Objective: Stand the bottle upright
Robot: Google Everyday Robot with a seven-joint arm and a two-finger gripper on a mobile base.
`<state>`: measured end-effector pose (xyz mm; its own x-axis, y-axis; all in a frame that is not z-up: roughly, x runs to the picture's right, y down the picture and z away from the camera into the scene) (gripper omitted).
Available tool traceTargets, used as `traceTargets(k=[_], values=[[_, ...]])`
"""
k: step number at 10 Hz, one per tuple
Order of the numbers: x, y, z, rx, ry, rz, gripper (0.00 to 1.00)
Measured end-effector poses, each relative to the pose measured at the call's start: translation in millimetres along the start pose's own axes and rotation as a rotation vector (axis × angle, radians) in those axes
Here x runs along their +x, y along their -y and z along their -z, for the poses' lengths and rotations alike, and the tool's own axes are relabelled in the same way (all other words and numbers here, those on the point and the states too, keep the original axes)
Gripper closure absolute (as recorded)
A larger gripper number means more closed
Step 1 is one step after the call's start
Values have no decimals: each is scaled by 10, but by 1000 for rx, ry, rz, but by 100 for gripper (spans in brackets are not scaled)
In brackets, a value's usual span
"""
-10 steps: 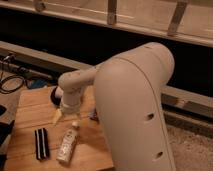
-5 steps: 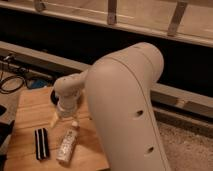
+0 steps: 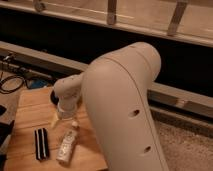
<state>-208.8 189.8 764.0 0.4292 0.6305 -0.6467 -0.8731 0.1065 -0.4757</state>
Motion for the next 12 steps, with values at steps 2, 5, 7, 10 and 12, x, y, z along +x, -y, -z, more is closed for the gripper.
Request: traceTargets(k=[2, 5, 7, 10, 12], values=[[27, 89, -18, 17, -1, -39, 20], [46, 280, -132, 9, -17, -100, 20], [32, 326, -221, 1, -30, -121, 20], [-1, 433, -359, -14, -56, -149, 32], [-19, 464, -469, -19, -77, -159, 52]])
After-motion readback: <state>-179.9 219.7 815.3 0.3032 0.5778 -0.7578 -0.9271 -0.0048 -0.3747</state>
